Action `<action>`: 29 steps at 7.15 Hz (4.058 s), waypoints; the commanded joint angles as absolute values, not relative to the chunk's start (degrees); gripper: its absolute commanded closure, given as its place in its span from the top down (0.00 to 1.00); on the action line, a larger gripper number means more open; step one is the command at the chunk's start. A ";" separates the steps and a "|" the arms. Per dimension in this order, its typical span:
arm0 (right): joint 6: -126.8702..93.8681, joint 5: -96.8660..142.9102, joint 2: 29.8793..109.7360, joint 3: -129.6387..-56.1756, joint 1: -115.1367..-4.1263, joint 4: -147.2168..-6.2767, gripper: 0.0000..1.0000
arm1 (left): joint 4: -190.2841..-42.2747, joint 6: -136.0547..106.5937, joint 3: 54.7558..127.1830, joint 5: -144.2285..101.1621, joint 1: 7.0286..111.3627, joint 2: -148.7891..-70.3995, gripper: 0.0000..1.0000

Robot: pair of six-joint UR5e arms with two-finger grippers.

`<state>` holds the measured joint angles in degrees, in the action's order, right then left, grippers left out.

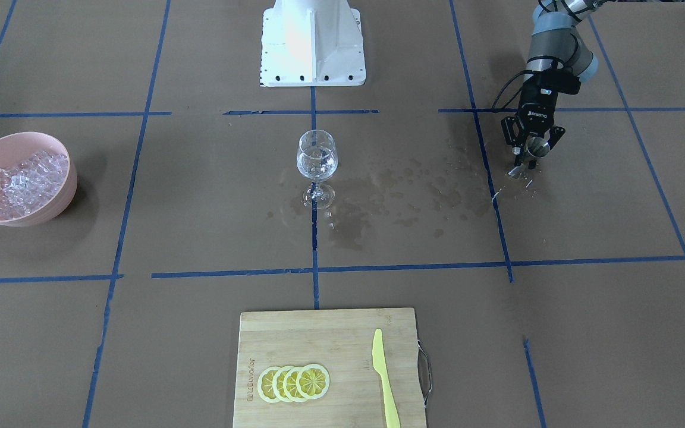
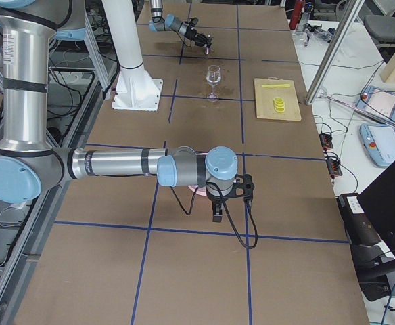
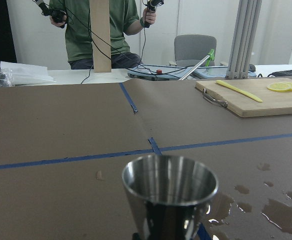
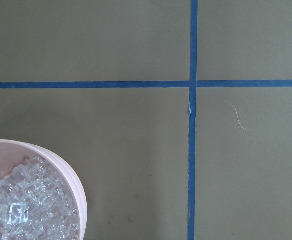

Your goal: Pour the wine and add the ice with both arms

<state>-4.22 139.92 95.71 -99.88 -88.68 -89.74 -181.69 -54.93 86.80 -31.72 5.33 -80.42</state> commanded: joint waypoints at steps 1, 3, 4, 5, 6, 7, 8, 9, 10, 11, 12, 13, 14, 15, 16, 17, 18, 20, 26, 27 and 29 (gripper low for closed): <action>-4.22 139.92 95.71 -100.02 -88.68 -89.65 1.00 | -181.93 -54.93 86.57 -31.73 5.27 -80.42 0.47; -4.22 140.27 95.71 -100.46 -88.77 -89.65 1.00 | -182.11 -54.58 86.66 -32.25 5.27 -79.90 0.88; -4.22 140.88 95.71 -100.46 -88.77 -89.65 1.00 | -182.28 -54.23 87.01 -35.39 5.27 -78.59 1.00; -4.22 140.98 95.71 -100.46 -88.77 -89.65 1.00 | -182.20 -52.75 88.32 -36.99 5.27 -76.57 1.00; -4.22 141.06 95.80 -100.46 -88.77 -89.65 1.00 | -181.94 -50.91 88.77 -40.31 5.27 -75.42 1.00; -4.22 141.06 95.80 -100.46 -88.77 -89.65 1.00 | -181.76 -50.80 89.47 -43.73 5.27 -74.19 1.00; -4.22 141.06 95.89 -100.46 -88.77 -89.74 1.00 | -181.58 -49.23 90.43 -48.29 5.27 -71.74 1.00; -4.22 141.15 95.89 -100.46 -88.77 -89.74 1.00 | -181.67 -47.39 92.09 -51.30 5.36 -69.11 1.00; -4.31 141.15 95.80 -100.46 -88.68 -89.65 1.00 | -181.58 -47.29 96.72 -52.89 5.71 -64.47 1.00; -4.31 141.59 95.89 -100.63 -88.68 -89.65 1.00 | -181.67 -47.29 97.46 -52.91 6.23 -60.94 1.00; -4.31 142.20 95.89 -100.81 -88.68 -89.65 1.00 | -181.32 -47.29 97.30 -55.69 11.81 -59.95 1.00; -4.31 142.47 95.89 -101.85 -88.51 -89.56 1.00 | -179.93 -47.29 96.86 -62.68 17.96 -59.94 1.00; -4.13 142.47 95.89 -102.91 -88.16 -89.56 1.00 | -177.48 -47.20 96.77 -72.06 24.63 -60.55 1.00; -4.22 142.56 96.32 -105.70 -86.24 -89.65 1.00 | -173.45 -43.37 96.68 -85.47 35.40 -62.64 1.00; -4.57 142.56 97.20 -108.26 -84.31 -89.56 1.00 | -170.19 -36.89 96.68 -97.70 46.04 -64.84 1.00; -9.88 142.65 98.77 -111.59 -80.46 -89.56 1.00 | -163.46 -35.17 96.77 -110.87 54.93 -67.39 1.00; -16.28 142.04 98.44 -112.58 -73.81 -86.17 1.00 | -160.95 -35.07 96.68 -119.01 58.67 -68.46 1.00; -27.96 139.59 100.80 -111.62 -68.50 -73.97 1.00 | -158.57 -35.85 96.50 -132.89 66.82 -68.20 1.00; -45.00 128.14 100.11 -102.83 -58.54 -58.10 0.95 | -158.73 -46.41 98.17 -135.26 68.73 -66.97 1.00; -45.09 128.23 100.11 -102.83 -58.01 -57.92 0.91 | -158.82 -46.15 98.09 -135.26 68.73 -66.89 1.00; -45.00 127.88 98.45 -102.57 -57.74 -58.01 0.87 | -160.13 -46.14 98.17 -135.18 68.99 -66.71 1.00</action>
<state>-44.98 128.10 99.66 -102.77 -57.91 -58.00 -159.37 -46.14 98.14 -135.24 68.84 -66.81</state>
